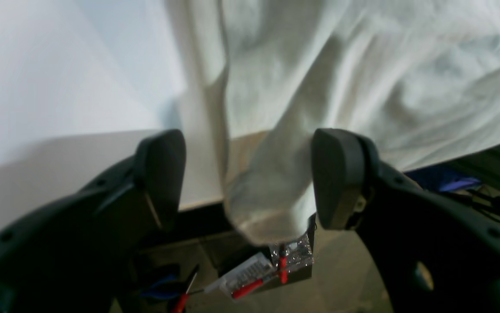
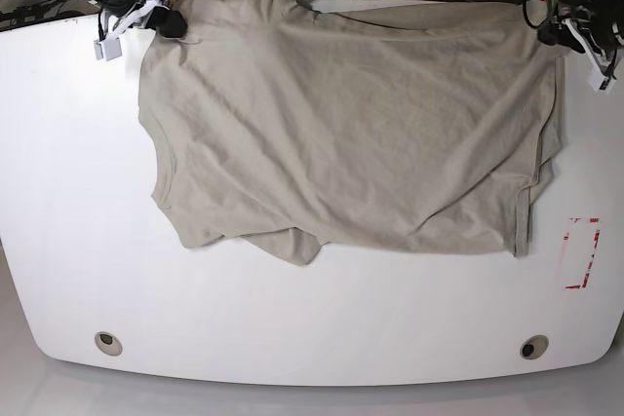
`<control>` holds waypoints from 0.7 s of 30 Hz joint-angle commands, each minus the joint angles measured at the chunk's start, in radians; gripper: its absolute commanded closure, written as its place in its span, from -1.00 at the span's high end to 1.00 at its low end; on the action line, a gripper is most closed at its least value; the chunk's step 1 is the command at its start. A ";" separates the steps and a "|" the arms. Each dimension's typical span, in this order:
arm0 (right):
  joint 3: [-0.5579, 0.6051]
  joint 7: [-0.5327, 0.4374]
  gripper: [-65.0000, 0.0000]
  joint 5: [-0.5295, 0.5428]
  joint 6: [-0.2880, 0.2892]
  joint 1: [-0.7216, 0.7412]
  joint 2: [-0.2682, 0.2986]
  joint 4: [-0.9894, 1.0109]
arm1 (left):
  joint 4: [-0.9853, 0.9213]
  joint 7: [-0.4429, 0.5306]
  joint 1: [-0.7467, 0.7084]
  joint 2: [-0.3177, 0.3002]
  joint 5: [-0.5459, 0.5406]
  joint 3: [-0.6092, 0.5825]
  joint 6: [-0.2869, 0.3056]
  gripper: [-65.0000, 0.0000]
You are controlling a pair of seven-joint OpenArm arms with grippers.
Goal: Fold the T-shirt properly
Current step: 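Adjust the grip on the shirt edge with both grippers, then release and regrasp the shirt edge with the left gripper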
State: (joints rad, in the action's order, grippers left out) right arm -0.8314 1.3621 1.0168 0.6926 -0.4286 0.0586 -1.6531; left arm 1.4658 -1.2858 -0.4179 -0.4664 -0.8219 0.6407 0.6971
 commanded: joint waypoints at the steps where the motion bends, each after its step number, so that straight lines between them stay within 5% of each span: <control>1: -0.006 -0.013 -1.00 0.021 0.006 -0.005 0.008 -0.015 | 0.002 -0.010 -0.016 -0.005 -0.040 -0.029 0.001 0.29; 6: -0.006 -0.013 -1.00 0.021 0.006 -0.005 0.008 -0.015 | 0.002 -0.008 -0.035 -0.007 -0.121 -0.063 0.001 0.13; 11: -0.006 -0.013 -1.00 0.021 0.006 -0.005 0.008 -0.015 | 0.002 -0.007 -0.032 -0.007 -0.127 -0.092 0.001 -0.46; 21: -0.006 -0.013 -1.00 0.021 0.006 0.001 0.010 -0.015 | 0.059 0.004 -0.009 -0.012 -0.127 -0.066 0.001 -0.65</control>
State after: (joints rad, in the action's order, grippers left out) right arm -0.8314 1.3621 1.0168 0.6926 -0.4274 0.0559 -1.6531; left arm 1.4830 -1.2873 -0.4278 -0.4580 -0.9367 0.5510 0.6994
